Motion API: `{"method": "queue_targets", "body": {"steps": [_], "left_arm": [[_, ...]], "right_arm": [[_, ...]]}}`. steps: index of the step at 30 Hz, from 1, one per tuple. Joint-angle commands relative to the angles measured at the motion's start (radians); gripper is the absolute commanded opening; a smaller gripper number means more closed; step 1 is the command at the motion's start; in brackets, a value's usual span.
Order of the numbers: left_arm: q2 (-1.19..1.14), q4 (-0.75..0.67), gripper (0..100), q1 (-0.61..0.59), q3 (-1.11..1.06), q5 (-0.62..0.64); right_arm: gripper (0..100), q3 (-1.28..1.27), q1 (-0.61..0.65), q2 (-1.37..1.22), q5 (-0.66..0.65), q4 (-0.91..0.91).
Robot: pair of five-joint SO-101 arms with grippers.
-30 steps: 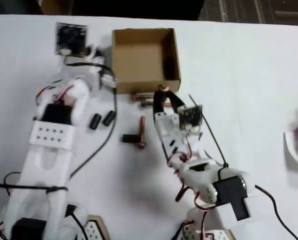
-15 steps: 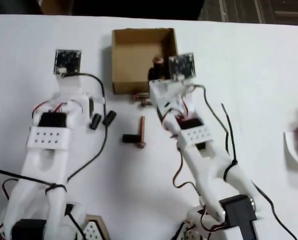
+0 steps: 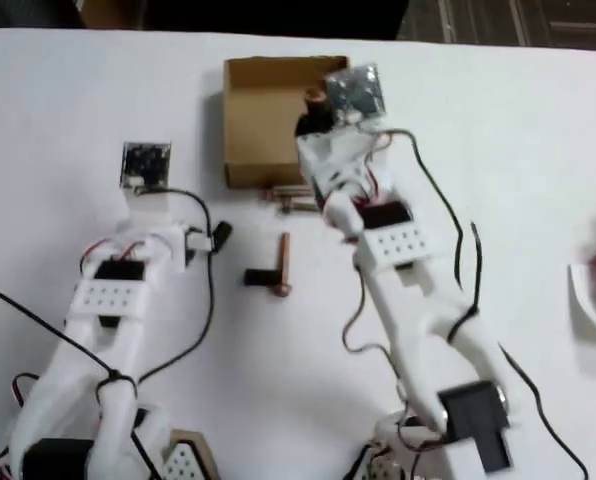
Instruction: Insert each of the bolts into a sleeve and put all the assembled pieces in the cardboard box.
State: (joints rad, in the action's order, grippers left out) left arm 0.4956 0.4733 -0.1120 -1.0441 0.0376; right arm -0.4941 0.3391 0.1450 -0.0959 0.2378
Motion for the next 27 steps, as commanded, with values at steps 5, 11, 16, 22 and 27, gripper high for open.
{"method": "queue_targets", "body": {"steps": [5, 11, 16, 22, 27], "left_arm": [[0.012, -0.034, 7, -0.006, -0.005, -0.005], [0.011, -0.031, 7, -0.008, -0.005, -0.005], [0.009, -0.029, 7, -0.006, -0.007, -0.005], [0.009, -0.029, 7, -0.006, -0.007, -0.005], [0.009, -0.029, 7, -0.006, -0.007, -0.005]], "right_arm": [[2.0, 0.479, 0.004, -0.226, -0.018, 0.335], [2.0, 0.701, 0.002, -0.386, -0.017, 0.458], [2.0, 0.848, 0.002, -0.53, -0.015, 0.51], [2.0, 1.077, 0.004, -0.676, -0.015, 0.642], [2.0, 1.25, -0.007, -0.805, -0.015, 0.713]]}}
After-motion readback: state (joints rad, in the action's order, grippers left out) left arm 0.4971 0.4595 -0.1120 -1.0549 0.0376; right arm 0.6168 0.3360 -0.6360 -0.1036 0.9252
